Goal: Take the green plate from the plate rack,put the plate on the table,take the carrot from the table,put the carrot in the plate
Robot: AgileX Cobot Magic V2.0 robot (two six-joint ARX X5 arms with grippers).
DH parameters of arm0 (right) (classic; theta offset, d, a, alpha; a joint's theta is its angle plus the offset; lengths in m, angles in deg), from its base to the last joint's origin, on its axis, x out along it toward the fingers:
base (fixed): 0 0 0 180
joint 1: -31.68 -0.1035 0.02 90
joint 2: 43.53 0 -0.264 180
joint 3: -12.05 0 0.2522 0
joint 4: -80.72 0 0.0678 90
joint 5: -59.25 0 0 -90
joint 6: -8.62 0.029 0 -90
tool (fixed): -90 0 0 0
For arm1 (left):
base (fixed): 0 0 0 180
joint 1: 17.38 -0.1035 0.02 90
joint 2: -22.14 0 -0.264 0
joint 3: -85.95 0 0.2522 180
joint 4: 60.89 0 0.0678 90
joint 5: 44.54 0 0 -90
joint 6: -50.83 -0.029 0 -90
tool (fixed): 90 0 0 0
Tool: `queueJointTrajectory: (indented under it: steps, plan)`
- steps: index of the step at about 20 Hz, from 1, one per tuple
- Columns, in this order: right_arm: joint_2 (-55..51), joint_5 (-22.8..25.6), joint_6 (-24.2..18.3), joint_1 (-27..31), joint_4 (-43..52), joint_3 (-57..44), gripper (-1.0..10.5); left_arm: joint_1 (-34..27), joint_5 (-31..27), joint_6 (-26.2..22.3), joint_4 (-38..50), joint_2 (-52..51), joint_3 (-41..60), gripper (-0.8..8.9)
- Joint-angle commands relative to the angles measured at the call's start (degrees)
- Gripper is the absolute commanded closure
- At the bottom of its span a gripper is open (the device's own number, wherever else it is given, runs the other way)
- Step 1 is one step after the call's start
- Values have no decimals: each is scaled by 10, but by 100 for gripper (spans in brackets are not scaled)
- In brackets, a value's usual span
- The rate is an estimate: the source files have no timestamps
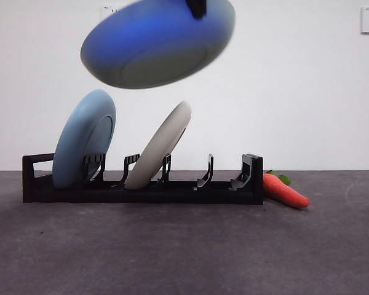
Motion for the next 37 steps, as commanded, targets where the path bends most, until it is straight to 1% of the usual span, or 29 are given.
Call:
queueJointTrajectory:
  steps: [1, 3, 6, 8, 11, 13, 16, 17, 19, 22, 23, 24, 25, 27, 28, 32, 37]
  plan:
    - [2, 1, 6, -1, 11, 1, 290, 25, -29, 31, 37, 1, 81, 819]
    - [5, 0, 12, -1, 19, 1, 290, 40, -32, 40, 103, 1, 165, 819]
    - [12, 1, 14, -1, 19, 1, 290, 43, -42, 40, 221, 3, 280, 819]
    - [20, 1, 14, -1, 20, 1, 290, 43, -63, 37, 281, 6, 329, 819]
    - [36, 0, 14, -1, 26, 1, 290, 43, -57, 37, 318, 12, 359, 819]
    - [46, 0, 14, -1, 29, 1, 290, 50, -45, 35, 323, 18, 364, 819]
    - [62, 0, 14, -1, 40, 1, 290, 58, -39, 8, 347, 41, 365, 820]
    - [66, 0, 14, -1, 47, 1, 290, 58, -25, 2, 351, 54, 365, 820]
    - [71, 0, 14, -1, 54, 1, 290, 58, -31, -14, 357, 83, 365, 820]
    - [81, 2, 14, -1, 57, 1, 290, 48, -19, -17, 360, 110, 365, 818]
    - [85, 2, 14, -1, 58, 1, 290, 45, 1, -16, 360, 114, 365, 813]
    - [90, 1, 14, -1, 61, 1, 290, 44, 22, -16, 360, 114, 365, 799]
    - [96, 2, 14, -1, 66, 1, 290, 44, 33, -13, 362, 114, 365, 706]
    - [106, 2, 14, -1, 81, 1, 290, 44, 33, -1, 361, 113, 365, 496]
    - [113, 2, 16, -1, 92, 1, 290, 44, 33, 0, 360, 113, 365, 465]
    - [157, 2, 27, -1, 142, 1, 290, 46, 33, 29, 353, 84, 361, 467]
    - [255, 2, 29, -1, 245, 1, 297, 49, 34, 76, 274, -11, 299, 467]
